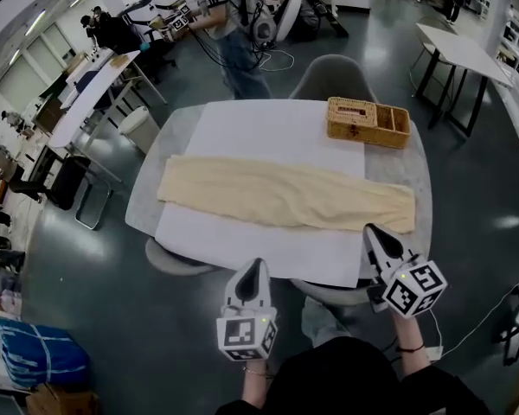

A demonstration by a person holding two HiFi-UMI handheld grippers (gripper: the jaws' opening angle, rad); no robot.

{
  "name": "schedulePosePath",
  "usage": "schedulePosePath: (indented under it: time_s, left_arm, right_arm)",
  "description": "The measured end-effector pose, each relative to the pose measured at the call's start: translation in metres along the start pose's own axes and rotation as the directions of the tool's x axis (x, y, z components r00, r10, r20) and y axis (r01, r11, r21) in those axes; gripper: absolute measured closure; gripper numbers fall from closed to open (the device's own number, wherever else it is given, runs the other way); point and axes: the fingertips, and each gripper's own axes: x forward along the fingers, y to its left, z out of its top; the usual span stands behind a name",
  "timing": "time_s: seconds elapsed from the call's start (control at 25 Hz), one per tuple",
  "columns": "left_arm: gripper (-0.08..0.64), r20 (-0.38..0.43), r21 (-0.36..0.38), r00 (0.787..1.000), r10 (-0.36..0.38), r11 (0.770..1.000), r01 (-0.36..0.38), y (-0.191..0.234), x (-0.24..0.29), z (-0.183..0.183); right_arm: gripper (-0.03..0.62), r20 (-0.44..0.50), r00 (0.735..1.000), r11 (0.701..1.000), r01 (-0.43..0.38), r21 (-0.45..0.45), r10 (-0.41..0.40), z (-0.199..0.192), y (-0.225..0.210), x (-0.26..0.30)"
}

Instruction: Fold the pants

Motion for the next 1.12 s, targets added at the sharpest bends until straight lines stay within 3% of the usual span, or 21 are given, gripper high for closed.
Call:
schedulePosePath:
  time_s: [0.28,0.64,0.88,1.12]
  left_arm:
    - [0.546,-0.047,-0.008,0.998,-0.043,0.999,0.042,0.011,0.059,0.002]
    - [0.546,-0.114,0.005,0.983,-0.145,0.989,0.146,0.001,0.135,0.0]
    - [0.546,-0.168,0.014,0.955,-0.243,0.968,0.249,-0.022,0.17,-0.014]
    - [0.546,-0.213,0.039,0.925,-0.314,0.944,0.329,-0.042,0.203,-0.026]
  right_arm:
    - [0.578,0.005,0.999,0.998,0.039,0.045,-0.039,0.011,-0.03,0.045]
    - [0.578,-0.025,0.987,0.984,0.158,0.08,-0.157,0.009,-0.093,0.063]
    - [0.578,-0.071,0.958,0.956,0.282,0.076,-0.277,-0.005,-0.135,0.046]
    - [0.578,-0.146,0.896,0.898,0.433,0.077,-0.419,-0.029,-0.189,0.022]
